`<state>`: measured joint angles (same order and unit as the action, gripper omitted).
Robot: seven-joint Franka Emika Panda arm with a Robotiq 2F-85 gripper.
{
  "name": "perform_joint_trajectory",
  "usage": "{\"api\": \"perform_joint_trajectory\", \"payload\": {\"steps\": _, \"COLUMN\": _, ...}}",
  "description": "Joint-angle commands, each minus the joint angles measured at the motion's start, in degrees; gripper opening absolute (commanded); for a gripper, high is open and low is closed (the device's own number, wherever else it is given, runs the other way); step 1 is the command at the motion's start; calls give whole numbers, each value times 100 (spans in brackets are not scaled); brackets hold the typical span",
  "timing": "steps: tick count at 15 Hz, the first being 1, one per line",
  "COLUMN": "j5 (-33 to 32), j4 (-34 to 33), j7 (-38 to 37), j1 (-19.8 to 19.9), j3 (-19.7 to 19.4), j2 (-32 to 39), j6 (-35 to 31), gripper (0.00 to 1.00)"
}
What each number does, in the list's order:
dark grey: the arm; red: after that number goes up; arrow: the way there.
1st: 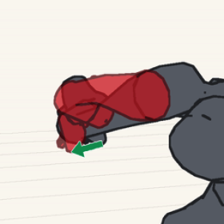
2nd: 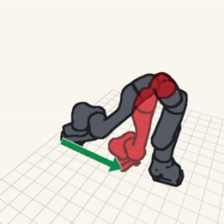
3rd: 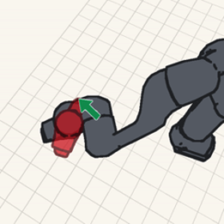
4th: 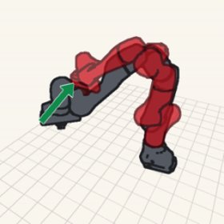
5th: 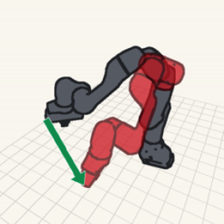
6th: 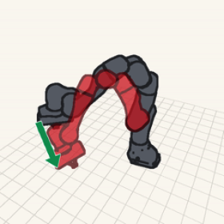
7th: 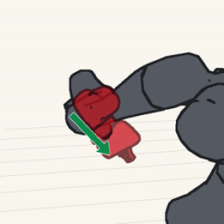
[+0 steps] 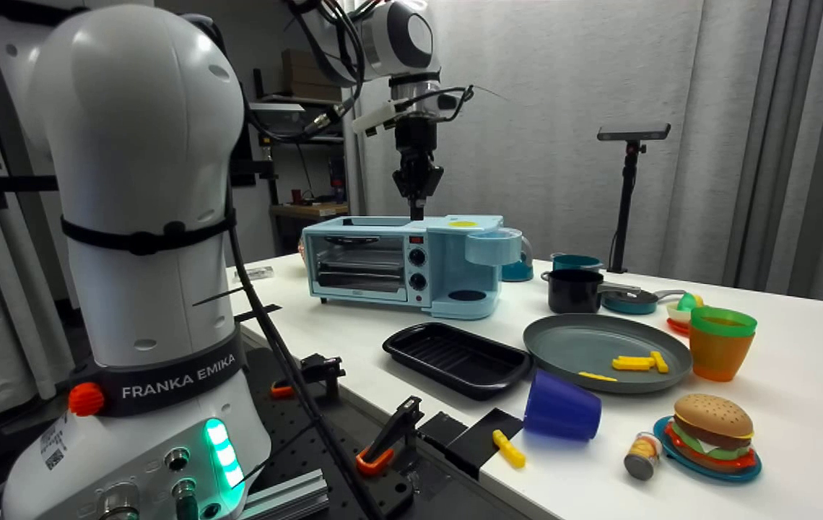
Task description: Press the red switch on the right side of the breakfast station
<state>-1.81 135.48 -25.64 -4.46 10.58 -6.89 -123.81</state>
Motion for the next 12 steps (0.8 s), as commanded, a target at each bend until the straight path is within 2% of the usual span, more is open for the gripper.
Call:
{"api": "perform_joint_trajectory", "payload": {"steps": 1, "j5": 611, "j4": 126, "j7": 270, "j1": -173, "j3": -65, "j2": -70, "j6": -312, "gripper": 0}}
{"api": "perform_joint_trajectory", "payload": {"steps": 12, "j5": 1132, "j4": 393, "j7": 1282, "j1": -499, "j3": 25, "j2": 378, "j6": -1553, "gripper": 0}}
